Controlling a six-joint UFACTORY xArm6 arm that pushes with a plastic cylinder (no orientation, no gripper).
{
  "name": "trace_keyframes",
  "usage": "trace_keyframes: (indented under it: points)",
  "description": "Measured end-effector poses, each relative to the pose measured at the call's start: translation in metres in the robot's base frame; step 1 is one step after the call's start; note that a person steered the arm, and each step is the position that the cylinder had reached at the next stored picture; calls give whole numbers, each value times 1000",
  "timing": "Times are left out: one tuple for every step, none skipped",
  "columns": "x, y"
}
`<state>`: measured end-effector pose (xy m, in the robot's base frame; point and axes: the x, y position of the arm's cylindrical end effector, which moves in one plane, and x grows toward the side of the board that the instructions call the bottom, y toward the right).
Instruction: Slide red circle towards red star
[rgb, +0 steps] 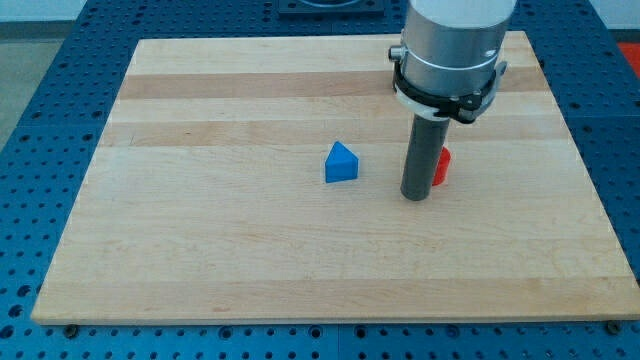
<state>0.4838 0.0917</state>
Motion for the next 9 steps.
trace_keyframes:
  points:
    - [0, 0]
    - [0, 0]
    - [-3, 3]
    - [-13, 5]
    - [-27, 5]
    - [-27, 16]
    - [-28, 22]
    - [-28, 24]
    - [-28, 36]
